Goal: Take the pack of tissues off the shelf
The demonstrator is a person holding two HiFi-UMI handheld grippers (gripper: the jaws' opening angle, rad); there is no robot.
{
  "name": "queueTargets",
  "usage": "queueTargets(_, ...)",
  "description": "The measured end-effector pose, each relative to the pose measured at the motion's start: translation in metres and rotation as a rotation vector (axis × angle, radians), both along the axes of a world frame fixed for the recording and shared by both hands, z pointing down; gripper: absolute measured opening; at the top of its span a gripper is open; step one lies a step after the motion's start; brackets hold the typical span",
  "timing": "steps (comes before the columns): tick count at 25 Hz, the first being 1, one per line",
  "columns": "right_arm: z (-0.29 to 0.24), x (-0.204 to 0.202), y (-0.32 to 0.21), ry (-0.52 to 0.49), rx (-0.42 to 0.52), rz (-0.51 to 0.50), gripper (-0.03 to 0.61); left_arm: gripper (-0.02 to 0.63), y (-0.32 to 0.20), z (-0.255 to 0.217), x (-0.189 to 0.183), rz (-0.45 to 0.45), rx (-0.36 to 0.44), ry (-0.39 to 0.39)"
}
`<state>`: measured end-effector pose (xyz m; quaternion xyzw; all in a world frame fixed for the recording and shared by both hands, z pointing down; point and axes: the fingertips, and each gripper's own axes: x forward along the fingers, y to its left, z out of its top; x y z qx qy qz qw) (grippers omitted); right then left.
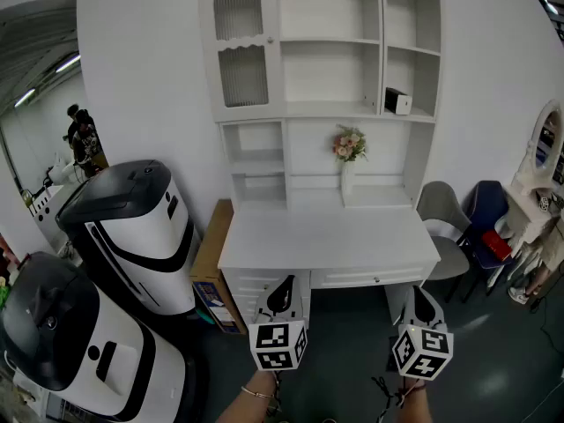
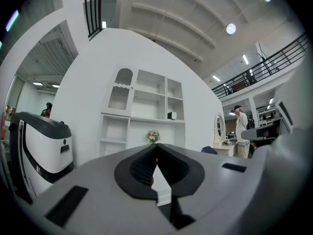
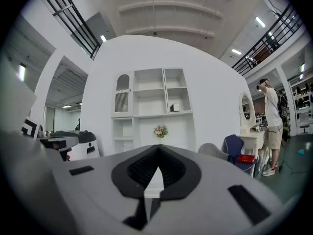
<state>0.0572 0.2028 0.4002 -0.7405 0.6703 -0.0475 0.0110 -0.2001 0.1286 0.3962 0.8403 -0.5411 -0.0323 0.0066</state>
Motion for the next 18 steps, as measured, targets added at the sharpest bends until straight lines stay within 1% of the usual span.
queueTargets(7, 0.004, -0.002, 0.003, 0.002, -0.009, 0.003, 0.003, 0.018, 0.003, 0.004, -0.003, -0.004, -0.009, 0.004)
queueTargets(11, 0.002, -0.006, 0.005, -0.031, 0.023, -0.014, 0.006, 0.018, 0.006, 0.006, -0.007, -0.007, -0.016, 0.005)
queueTargets(16, 0.002, -0.006, 0.003, -0.022, 0.025, -0.007, 0.009, 0.018, 0.006, 0.009, -0.007, -0.01, -0.023, 0.007)
queueTargets(18, 0.002, -0.008, 0.003, -0.024, 0.028, -0.012, 0.037, 0.018, 0.006, 0.011, -0.009, -0.012, -0.025, 0.008)
